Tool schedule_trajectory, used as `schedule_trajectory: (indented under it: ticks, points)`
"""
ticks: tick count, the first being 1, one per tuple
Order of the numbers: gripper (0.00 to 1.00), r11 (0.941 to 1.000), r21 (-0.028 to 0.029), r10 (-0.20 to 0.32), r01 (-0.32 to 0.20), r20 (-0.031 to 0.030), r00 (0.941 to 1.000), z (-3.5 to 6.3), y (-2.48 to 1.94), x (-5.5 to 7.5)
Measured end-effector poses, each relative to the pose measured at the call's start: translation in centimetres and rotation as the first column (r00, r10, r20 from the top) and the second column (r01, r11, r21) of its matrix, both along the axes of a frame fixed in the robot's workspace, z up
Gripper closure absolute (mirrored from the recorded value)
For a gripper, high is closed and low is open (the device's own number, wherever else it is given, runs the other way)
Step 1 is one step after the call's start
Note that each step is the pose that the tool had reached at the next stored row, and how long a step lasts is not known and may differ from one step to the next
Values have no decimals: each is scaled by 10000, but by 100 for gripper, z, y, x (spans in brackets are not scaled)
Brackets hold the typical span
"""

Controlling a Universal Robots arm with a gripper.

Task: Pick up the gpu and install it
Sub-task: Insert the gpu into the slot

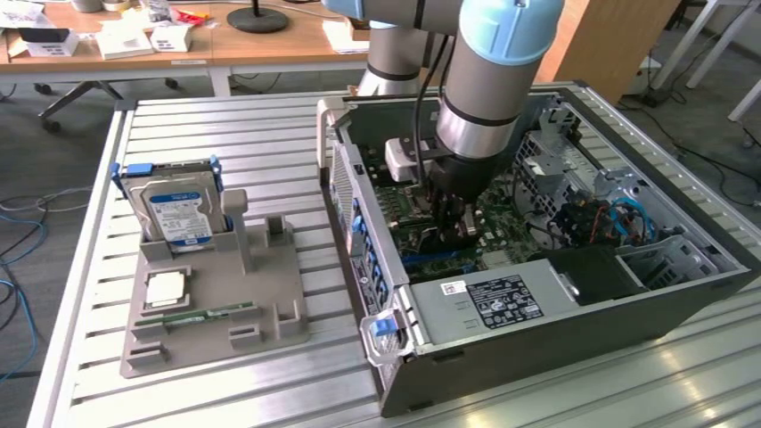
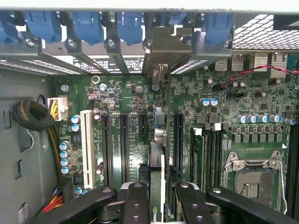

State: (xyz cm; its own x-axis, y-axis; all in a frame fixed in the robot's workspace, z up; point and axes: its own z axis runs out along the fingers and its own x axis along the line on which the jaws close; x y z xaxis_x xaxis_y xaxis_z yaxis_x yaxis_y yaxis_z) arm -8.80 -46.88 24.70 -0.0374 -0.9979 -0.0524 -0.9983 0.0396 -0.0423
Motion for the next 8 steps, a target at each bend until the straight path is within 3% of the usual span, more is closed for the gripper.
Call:
schedule_trajectory:
  ticks: [8]
  points:
    - [74,10000,7,0,0,7,10000,-3,1,-6]
